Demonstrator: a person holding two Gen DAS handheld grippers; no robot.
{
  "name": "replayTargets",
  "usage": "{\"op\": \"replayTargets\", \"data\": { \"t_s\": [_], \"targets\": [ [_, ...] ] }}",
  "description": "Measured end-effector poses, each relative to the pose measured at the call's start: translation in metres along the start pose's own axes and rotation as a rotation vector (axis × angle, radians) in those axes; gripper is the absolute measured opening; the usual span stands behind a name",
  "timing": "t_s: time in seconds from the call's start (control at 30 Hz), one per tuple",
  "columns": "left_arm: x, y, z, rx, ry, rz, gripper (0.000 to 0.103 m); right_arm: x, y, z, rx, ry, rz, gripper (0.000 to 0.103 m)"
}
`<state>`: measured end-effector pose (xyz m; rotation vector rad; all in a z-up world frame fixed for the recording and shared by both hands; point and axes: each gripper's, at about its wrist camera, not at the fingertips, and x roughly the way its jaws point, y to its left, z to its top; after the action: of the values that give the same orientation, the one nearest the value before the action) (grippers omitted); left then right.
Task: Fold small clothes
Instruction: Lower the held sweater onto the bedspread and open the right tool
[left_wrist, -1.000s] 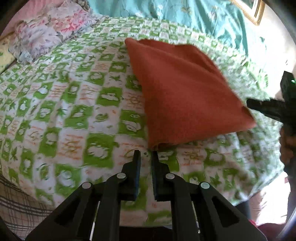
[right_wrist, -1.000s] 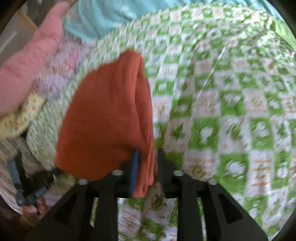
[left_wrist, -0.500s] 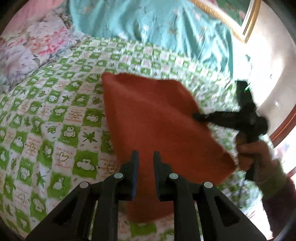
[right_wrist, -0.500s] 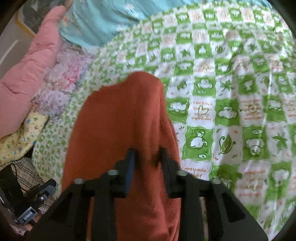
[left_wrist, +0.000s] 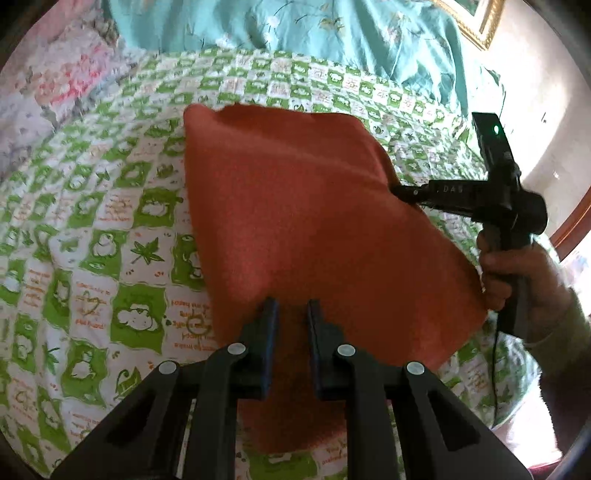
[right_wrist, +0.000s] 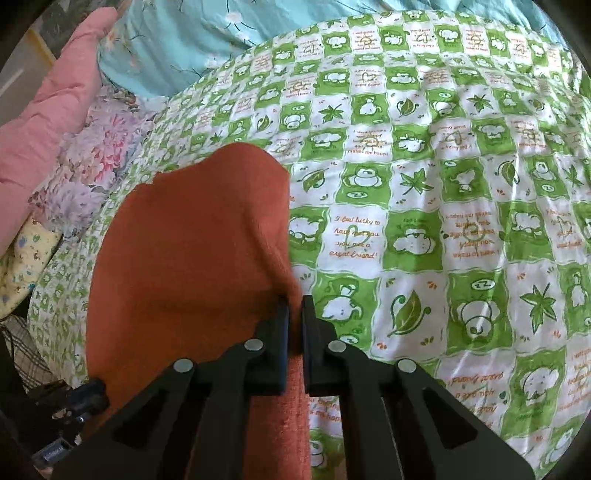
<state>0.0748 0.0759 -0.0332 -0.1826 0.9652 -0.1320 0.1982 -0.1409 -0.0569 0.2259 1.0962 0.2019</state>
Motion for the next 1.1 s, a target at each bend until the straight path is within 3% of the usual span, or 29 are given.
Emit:
{"op": "replayTargets", "data": {
  "t_s": [0.03,0.1,0.27,0.4,0.47,0.5,0.6,0.63,0.73,0.97,1.1],
  "targets": [
    [-0.003,-0.001,-0.001,0.004,-0.008,0.007,0.015,-0.003,0.0,0.0,0.001,-0.005,-0.007,0.009],
    [-0.011,0.0,-0.003,0.007,-0.022,0.003,0.019,-0.015,-0.003,-0.001,0.028,-0.021,0.003,0.024],
    [-0.04,0.005,-0.013,-0.015,-0.064,-0.064,0.026,-0.068,0.007,-0.015,0.012,-0.086,0.039,0.025],
    [-0.046,0.0,-0.026,0.002,-0.058,-0.123,0.027,-0.09,0.038,-0.049,-0.073,-0.044,0.153,0.026],
    [-0.039,-0.004,-0.032,0.022,-0.031,-0.092,0.027,-0.088,0.047,-0.067,-0.093,0.002,0.196,0.026],
    [-0.036,-0.003,-0.034,0.028,-0.022,-0.085,0.027,-0.082,0.048,-0.076,-0.103,0.038,0.191,0.026],
    [-0.026,-0.001,-0.037,0.057,-0.008,-0.066,0.026,-0.06,0.04,-0.09,-0.131,0.097,0.022,0.026],
    [-0.024,-0.001,-0.039,0.069,0.001,-0.057,0.025,-0.055,0.031,-0.093,-0.123,0.108,0.003,0.025],
    [-0.025,-0.001,-0.044,0.087,-0.002,-0.054,0.024,-0.053,0.015,-0.096,-0.075,0.096,0.053,0.023],
    [-0.024,0.0,-0.049,0.059,0.001,-0.051,0.024,-0.052,0.014,-0.099,-0.076,0.082,0.056,0.023],
    [-0.04,-0.003,-0.048,0.029,-0.001,-0.059,0.035,-0.07,0.02,-0.099,-0.056,0.063,0.049,0.026]
  ]
}}
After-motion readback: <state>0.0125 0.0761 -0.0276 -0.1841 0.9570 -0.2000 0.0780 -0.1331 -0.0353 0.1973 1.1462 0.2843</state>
